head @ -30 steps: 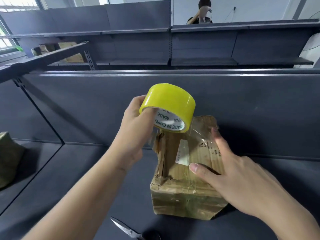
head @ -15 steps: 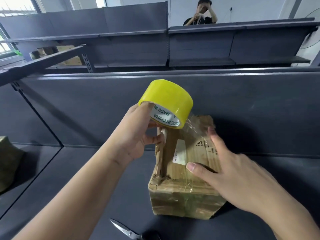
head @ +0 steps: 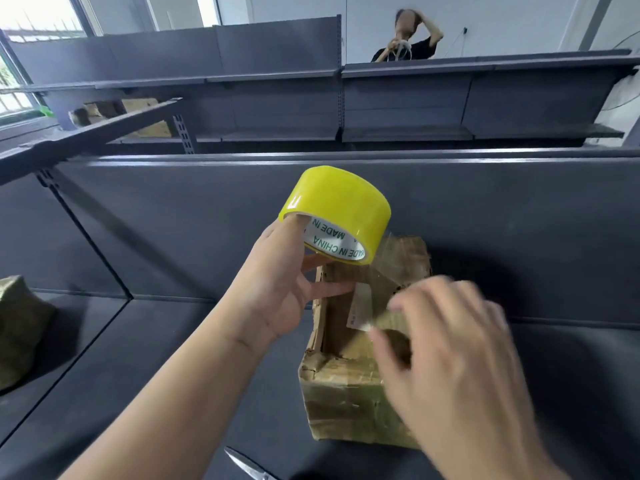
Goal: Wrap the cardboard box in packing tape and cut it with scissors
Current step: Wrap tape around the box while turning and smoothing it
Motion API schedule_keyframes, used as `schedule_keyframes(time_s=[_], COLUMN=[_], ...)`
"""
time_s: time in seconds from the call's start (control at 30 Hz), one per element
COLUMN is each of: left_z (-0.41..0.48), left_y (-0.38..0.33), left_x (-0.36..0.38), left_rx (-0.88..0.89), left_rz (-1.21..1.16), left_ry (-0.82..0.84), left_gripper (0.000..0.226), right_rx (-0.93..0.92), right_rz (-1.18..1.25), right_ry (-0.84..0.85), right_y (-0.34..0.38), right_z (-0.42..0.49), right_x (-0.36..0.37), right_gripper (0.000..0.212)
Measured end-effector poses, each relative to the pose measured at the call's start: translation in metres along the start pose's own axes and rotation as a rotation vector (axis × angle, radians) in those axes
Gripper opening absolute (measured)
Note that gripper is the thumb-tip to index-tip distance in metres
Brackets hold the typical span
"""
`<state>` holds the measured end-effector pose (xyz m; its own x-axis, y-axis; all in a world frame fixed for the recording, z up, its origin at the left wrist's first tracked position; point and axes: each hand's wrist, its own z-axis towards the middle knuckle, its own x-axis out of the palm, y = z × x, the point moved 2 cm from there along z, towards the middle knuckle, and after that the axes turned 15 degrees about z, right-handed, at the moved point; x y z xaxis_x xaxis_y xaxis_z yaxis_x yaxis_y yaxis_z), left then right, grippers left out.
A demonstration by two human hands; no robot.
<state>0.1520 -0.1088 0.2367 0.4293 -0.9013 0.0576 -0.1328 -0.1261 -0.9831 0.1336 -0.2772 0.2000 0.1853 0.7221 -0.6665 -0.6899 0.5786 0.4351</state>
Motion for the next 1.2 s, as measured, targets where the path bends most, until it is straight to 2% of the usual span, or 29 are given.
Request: schedule_keyframes(time_s=[0.03,0.07,0.2,0.37,0.5,0.63,0.73,0.8,0.87,0.97,1.1,1.2], left_z=[0.000,0.001,0.002,0.009,0.010,0.013,0.014,0.015,0.019,0.023,0.027,0.028], left_y=[0.002,0.005,0.006,0.010,0.011,0.009,0.007,0.007,0.008,0.013,0.018,0.019], left_x=[-0.001,-0.001,-0.001,-0.006,-0.006,-0.011,-0.012,-0.015,-0.022,-0.031,-0.048,-0.064], left_rx=[-0.009,-0.013,0.004,0.004,0.059,0.126,0.173,0.266,0.413,0.617,0.718,0.760], left_rz=[-0.011,-0.020,-0.046,-0.082,-0.051,0.016,0.026,0.073,0.202,0.436,0.558,0.646], left_ry=[-0.002,-0.006,-0.018,-0.043,-0.053,-0.054,-0.071,-0.107,-0.157,-0.263,-0.436,-0.485], left_gripper=[0.020,0.020,0.020,0.017,0.022,0.029,0.026,0.023,0.027,0.047,0.056,0.062], right_rx=[-0.094,-0.152,-0.144,-0.048,-0.024,-0.013,-0.001,0.003,-0.008,-0.033,-0.031,-0.048], right_rz=[0.067,0.119,0.053,0.031,-0.094,-0.148,-0.131,-0.125,-0.117,-0.097,-0.058,-0.056], right_ry=[0.015,0.080,0.345,0.346,0.435,0.431,0.420,0.435,0.427,0.400,0.405,0.367], right_y=[0.006,0.010,0.015,0.016,0.014,0.010,0.008,0.007,0.004,0.000,-0.005,-0.006], right_z=[-0.003,-0.004,-0.002,0.000,-0.002,-0.005,-0.004,-0.002,-0.002,-0.002,-0.003,-0.005], right_x=[0.008,0.017,0.039,0.038,0.047,0.053,0.055,0.056,0.057,0.059,0.063,0.061], right_gripper=[0.026,0.028,0.068,0.077,0.103,0.098,0.096,0.100,0.102,0.101,0.103,0.099])
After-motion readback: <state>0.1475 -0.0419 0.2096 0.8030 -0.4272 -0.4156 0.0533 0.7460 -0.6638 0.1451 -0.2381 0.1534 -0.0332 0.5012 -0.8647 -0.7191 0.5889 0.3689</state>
